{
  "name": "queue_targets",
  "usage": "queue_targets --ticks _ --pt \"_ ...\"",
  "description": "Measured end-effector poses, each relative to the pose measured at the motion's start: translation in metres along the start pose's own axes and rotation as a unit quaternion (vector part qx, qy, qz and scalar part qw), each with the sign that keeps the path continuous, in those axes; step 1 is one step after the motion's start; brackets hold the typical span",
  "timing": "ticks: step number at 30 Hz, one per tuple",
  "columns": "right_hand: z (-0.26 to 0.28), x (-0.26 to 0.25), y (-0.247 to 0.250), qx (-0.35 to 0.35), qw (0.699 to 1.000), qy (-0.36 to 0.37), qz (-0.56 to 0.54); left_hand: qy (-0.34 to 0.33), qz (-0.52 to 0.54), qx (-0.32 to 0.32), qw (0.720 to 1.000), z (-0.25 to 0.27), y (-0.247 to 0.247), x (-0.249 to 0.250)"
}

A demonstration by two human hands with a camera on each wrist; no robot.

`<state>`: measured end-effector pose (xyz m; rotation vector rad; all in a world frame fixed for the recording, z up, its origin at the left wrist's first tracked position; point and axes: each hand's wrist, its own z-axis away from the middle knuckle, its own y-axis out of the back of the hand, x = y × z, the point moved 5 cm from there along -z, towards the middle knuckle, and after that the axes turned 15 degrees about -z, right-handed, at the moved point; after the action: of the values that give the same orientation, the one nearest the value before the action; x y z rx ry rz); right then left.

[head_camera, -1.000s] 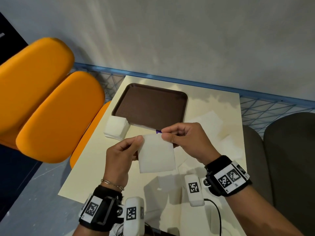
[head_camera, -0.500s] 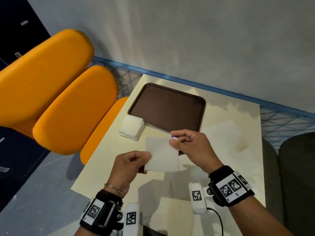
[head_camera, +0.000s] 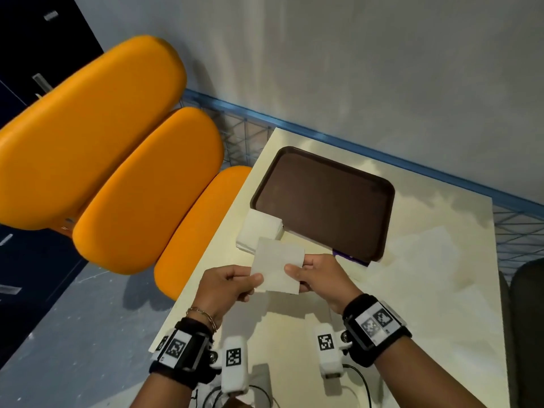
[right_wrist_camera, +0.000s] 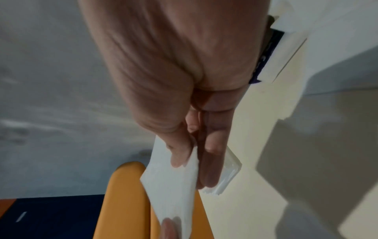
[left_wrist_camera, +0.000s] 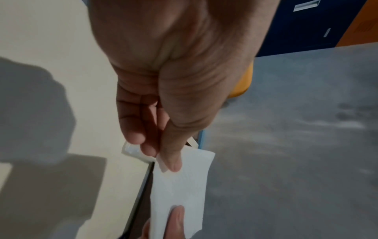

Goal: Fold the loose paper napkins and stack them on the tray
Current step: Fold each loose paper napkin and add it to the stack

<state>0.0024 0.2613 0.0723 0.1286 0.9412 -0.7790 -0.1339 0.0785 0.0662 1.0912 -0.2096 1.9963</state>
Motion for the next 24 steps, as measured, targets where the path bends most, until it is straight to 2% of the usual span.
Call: queue_targets --ticks 3,9,12,16,24 --pt "-0.034 0.0 -0.012 0.027 1.0 -0.015 0.001 0.011 -0.019 0.034 0.999 -0.037 0.017 0.003" --pt "-0.105 -0.006 -0.029 0.071 0.997 -0.018 0.033 -0.014 -0.077 0.095 0.992 -0.113 0.031 0.01" --pt "-0.129 -0.006 -0.026 0.112 0.99 -0.017 0.084 -0.007 -0.1 0.114 0.988 -0.141 0.033 0.009" --pt "-0.147 0.006 -0.021 0.159 0.98 -0.025 0.118 -0.001 -0.143 0.121 0.982 -0.163 0.033 0.005" --pt "-0.153 0.018 -0.016 0.195 0.976 -0.025 0.098 0.001 -0.177 0.13 0.976 -0.176 0.028 -0.002"
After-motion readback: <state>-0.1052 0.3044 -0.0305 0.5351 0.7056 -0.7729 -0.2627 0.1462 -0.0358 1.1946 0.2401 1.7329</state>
